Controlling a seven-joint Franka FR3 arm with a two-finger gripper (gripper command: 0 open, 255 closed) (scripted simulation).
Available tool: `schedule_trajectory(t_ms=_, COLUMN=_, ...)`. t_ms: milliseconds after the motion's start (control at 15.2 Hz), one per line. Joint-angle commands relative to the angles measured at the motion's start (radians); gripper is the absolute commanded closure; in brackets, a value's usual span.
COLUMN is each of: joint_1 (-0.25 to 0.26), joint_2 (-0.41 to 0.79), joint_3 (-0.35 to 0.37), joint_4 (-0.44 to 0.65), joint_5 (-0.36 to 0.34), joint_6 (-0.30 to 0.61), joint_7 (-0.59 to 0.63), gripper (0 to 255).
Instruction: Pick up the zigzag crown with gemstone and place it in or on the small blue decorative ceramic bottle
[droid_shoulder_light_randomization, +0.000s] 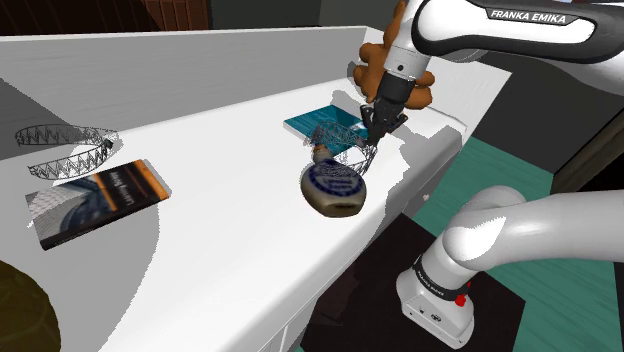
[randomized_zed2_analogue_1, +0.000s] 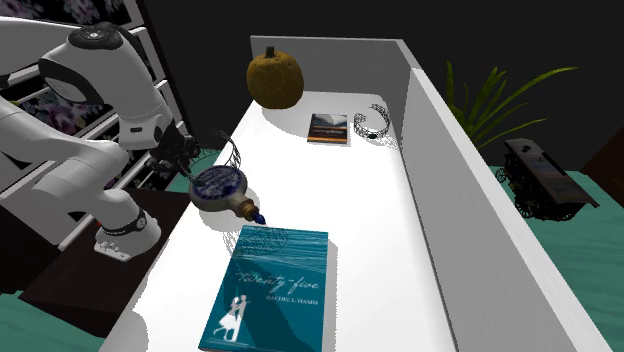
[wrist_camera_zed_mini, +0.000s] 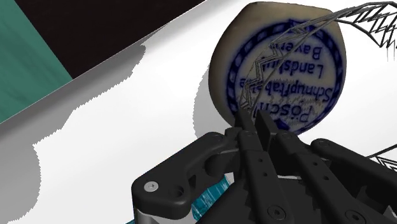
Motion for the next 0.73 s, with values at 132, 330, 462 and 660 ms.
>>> schedule_trajectory(t_ms=132, joint_1=0.0, joint_2=0.0, joint_3=0.0, joint_4=0.0, joint_5=0.0, joint_6=0.0, joint_7=0.0, gripper=0)
schedule_trajectory(t_ms=330, joint_1=0.0, joint_2=0.0, joint_3=0.0, joint_4=0.0, joint_5=0.0, joint_6=0.0, joint_7=0.0, gripper=0)
schedule_trajectory(t_ms=462, joint_1=-0.002, joint_2=0.012, joint_3=-0.009, joint_4=0.073, joint_5=-0.007, joint_6=-0.062, joint_7=0.001, gripper=0)
schedule_trajectory(t_ms=660, joint_1=-0.004, joint_2=0.026, joint_3=-0.017, joint_4=0.142, joint_5=-0.013, joint_6=-0.117, joint_7=0.002, gripper=0)
